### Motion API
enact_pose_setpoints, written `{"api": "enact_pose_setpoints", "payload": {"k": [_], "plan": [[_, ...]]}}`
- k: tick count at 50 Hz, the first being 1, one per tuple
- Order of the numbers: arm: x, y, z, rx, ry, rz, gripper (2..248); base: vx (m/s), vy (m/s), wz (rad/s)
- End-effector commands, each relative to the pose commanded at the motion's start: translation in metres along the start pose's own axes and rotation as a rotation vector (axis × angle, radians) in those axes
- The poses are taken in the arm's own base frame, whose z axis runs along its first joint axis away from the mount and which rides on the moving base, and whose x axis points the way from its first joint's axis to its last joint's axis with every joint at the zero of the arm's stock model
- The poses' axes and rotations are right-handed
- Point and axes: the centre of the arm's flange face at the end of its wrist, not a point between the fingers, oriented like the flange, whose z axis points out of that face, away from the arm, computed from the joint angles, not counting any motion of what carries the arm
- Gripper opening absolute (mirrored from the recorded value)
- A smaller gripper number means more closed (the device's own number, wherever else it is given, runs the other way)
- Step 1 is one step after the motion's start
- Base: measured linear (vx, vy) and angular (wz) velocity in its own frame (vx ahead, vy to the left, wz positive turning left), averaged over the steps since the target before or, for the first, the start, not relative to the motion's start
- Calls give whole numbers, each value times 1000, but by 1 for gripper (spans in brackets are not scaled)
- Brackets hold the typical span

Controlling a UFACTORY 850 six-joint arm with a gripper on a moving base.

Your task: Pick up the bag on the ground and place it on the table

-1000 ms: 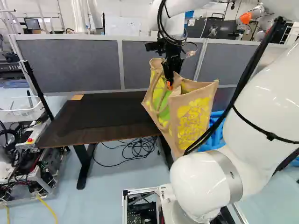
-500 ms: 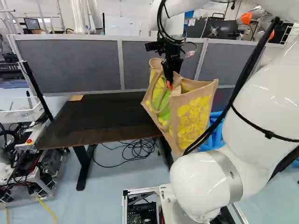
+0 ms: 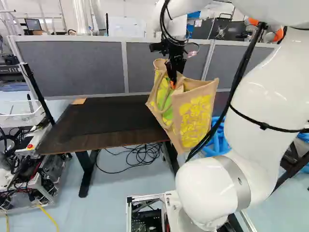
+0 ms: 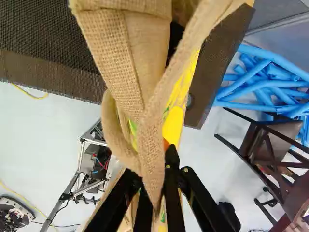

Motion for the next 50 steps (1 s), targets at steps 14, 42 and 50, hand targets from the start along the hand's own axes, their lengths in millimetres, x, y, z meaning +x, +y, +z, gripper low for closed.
{"api": "enact_pose_setpoints", "payload": {"k": [14, 42, 50], "plan": [[25, 9, 0, -2, 6, 4, 24, 0, 0, 0], [80, 27, 11, -3, 9, 11, 24, 0, 0, 0], [99, 32, 24, 1, -2, 11, 24, 0, 0, 0]]}}
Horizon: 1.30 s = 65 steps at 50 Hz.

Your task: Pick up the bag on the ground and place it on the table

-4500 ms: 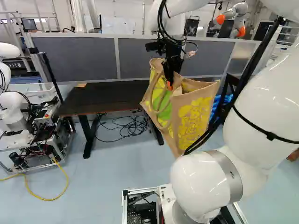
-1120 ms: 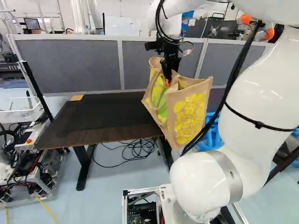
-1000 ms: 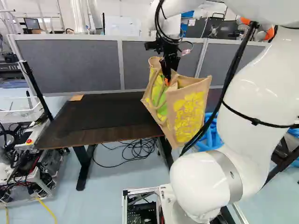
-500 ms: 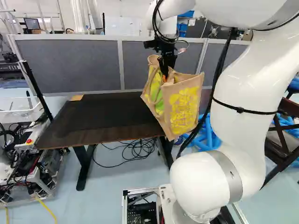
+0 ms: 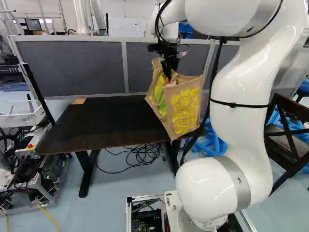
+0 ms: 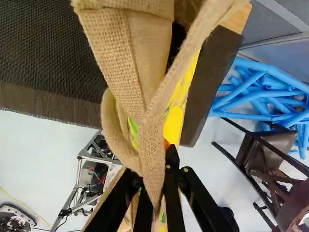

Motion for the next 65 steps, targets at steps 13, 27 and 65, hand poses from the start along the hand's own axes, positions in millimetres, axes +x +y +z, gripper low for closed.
{"api": "enact_pose_setpoints", "payload": {"k": [13, 27, 65], "plan": [[29, 7, 20, 7, -27, 0, 24, 0, 0, 0], [56, 14, 42, 17, -65, 1, 24, 0, 0, 0], [98, 20, 104, 36, -136, -4, 24, 0, 0, 0]]}}
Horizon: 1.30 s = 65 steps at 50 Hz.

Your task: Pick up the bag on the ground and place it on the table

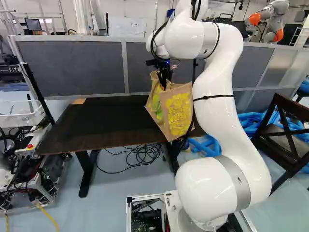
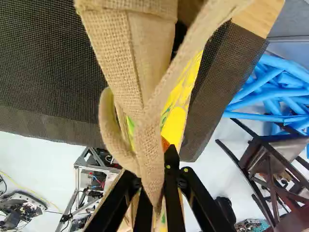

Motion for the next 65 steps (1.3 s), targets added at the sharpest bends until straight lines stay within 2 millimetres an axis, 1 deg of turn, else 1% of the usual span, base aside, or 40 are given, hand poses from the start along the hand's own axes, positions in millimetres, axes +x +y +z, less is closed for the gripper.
{"api": "enact_pose_setpoints", "payload": {"k": [5, 10, 31, 32, 37, 38, 42, 43, 47, 48, 52, 53, 58, 59, 63, 64, 65], "plan": [[4, 0, 8, 3, -10, -1, 24, 0, 0, 0], [5, 0, 11, 4, -15, -2, 24, 0, 0, 0], [6, 0, 12, 5, -16, -2, 25, 0, 0, 0], [6, 0, 12, 5, -16, -2, 46, 0, 0, 0], [6, 0, 12, 5, -16, -2, 46, 0, 0, 0], [6, 0, 12, 5, -16, -2, 80, 0, 0, 0], [6, 0, 12, 5, -16, -2, 80, 0, 0, 0], [6, 0, 12, 5, -16, -2, 114, 0, 0, 0], [6, 0, 12, 5, -16, -2, 114, 0, 0, 0], [6, 0, 12, 5, -16, -2, 149, 0, 0, 0], [6, 0, 12, 5, -16, -2, 149, 0, 0, 0], [6, 0, 12, 5, -16, -2, 185, 0, 0, 0], [6, 0, 12, 5, -16, -2, 185, 0, 0, 0], [6, 0, 12, 5, -16, -2, 222, 0, 0, 0], [6, 0, 12, 5, -16, -2, 222, 0, 0, 0], [6, 0, 12, 5, -16, -2, 246, 0, 0, 0], [6, 0, 12, 5, -16, -2, 246, 0, 0, 0]]}}
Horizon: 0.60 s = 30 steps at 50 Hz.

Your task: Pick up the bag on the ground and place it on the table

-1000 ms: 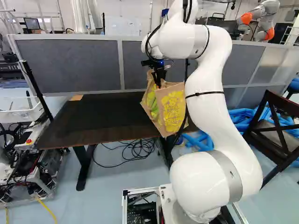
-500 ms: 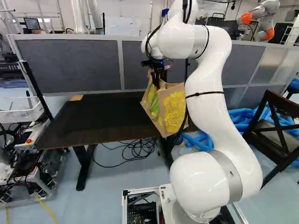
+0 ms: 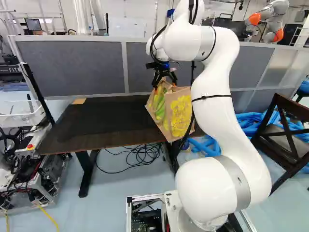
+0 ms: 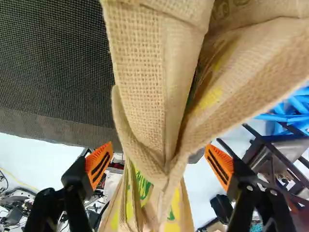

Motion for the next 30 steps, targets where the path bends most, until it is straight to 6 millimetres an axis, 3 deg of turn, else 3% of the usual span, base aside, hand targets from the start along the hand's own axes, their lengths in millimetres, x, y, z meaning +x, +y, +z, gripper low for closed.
{"api": "enact_pose_setpoints", "payload": {"k": [30], "plan": [[-20, -1, -35, -13, 46, 6, 247, 0, 0, 0]]}}
